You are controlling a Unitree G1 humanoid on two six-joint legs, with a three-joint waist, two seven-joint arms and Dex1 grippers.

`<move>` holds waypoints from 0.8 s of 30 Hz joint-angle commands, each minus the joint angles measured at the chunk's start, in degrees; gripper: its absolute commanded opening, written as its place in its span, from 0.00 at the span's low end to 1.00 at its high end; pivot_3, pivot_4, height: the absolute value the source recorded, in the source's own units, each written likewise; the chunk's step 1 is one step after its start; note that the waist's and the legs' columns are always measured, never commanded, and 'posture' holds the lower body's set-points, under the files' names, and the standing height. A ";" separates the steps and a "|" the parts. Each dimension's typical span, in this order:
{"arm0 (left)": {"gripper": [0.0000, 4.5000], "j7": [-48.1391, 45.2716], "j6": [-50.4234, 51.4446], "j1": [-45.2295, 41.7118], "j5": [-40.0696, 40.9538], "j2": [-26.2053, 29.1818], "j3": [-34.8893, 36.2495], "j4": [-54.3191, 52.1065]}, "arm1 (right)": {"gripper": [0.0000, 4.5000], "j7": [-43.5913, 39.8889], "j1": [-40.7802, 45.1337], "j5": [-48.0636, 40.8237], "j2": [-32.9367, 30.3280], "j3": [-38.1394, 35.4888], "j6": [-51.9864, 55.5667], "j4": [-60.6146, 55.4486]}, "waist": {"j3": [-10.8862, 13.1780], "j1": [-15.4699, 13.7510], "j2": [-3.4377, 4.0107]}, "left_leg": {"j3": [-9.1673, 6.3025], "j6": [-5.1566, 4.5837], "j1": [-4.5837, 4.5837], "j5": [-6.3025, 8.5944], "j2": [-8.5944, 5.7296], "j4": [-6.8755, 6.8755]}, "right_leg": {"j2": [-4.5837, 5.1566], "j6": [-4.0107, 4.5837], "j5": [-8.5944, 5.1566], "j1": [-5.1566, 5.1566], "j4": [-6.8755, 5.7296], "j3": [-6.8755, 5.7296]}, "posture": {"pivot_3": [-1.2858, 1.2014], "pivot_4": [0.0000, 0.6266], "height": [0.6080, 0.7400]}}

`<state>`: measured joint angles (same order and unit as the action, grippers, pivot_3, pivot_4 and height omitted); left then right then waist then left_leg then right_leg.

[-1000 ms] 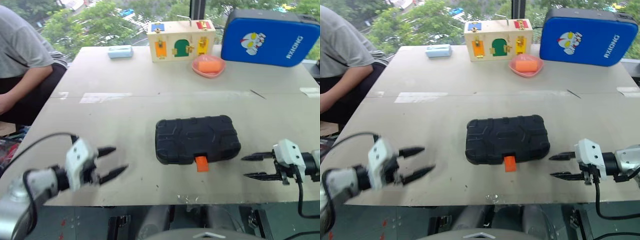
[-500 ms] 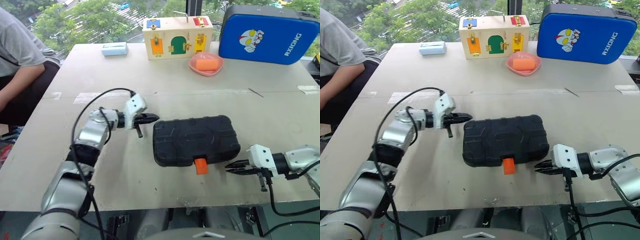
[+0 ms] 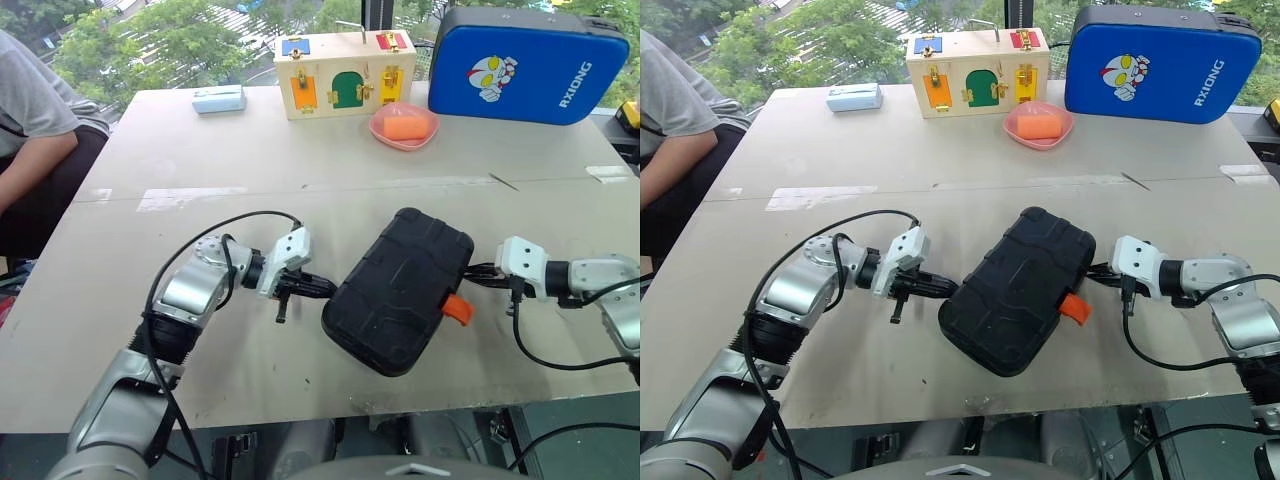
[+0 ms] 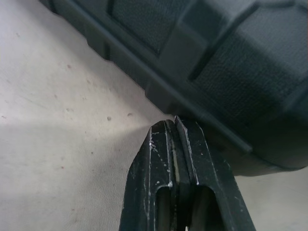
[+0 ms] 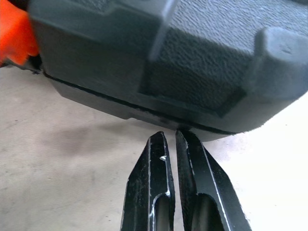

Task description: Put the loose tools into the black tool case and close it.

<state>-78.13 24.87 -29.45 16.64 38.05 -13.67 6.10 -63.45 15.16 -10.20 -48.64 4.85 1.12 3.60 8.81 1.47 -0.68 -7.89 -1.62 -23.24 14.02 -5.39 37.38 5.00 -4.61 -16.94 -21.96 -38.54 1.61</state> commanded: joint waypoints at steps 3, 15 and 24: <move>0.01 3.78 8.53 -2.94 7.94 -0.55 7.31 -5.89 | 0.00 -2.93 -4.82 -7.71 -3.46 -9.00 3.37 -4.68 | 0.01 -0.92 0.01 | -0.02 0.00 -0.05 0.00 -0.01 0.07 | 0.00 0.00 0.00 0.00 0.01 -0.03 | 0.52 0.24 0.96; 0.01 3.31 5.74 -10.63 1.22 -9.31 -9.21 -1.15 | 0.00 -3.91 -20.75 -23.97 -5.18 -17.33 21.04 -27.71 | -0.03 -1.06 0.08 | -0.30 0.00 -0.27 0.00 -0.05 0.48 | 0.02 -0.01 0.01 0.10 -0.07 -0.33 | 0.52 0.24 0.96; 0.01 2.77 -0.59 -10.12 -5.23 -8.75 -13.49 2.44 | 0.00 0.11 -22.31 -14.75 -3.36 -9.90 18.84 -26.49 | -0.14 -1.47 0.09 | -0.35 -0.01 -0.05 0.00 -0.14 0.56 | 0.07 -0.02 0.00 0.38 -0.05 -0.35 | 0.52 0.24 0.96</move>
<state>-75.66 23.35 -41.63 14.76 28.32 -24.81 5.82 -64.08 -6.81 -26.90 -52.02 -5.52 21.15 -23.30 8.67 0.00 -0.59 -8.23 -1.63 -23.25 14.03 -5.54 37.93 5.07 -4.63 -16.94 -21.57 -38.60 1.27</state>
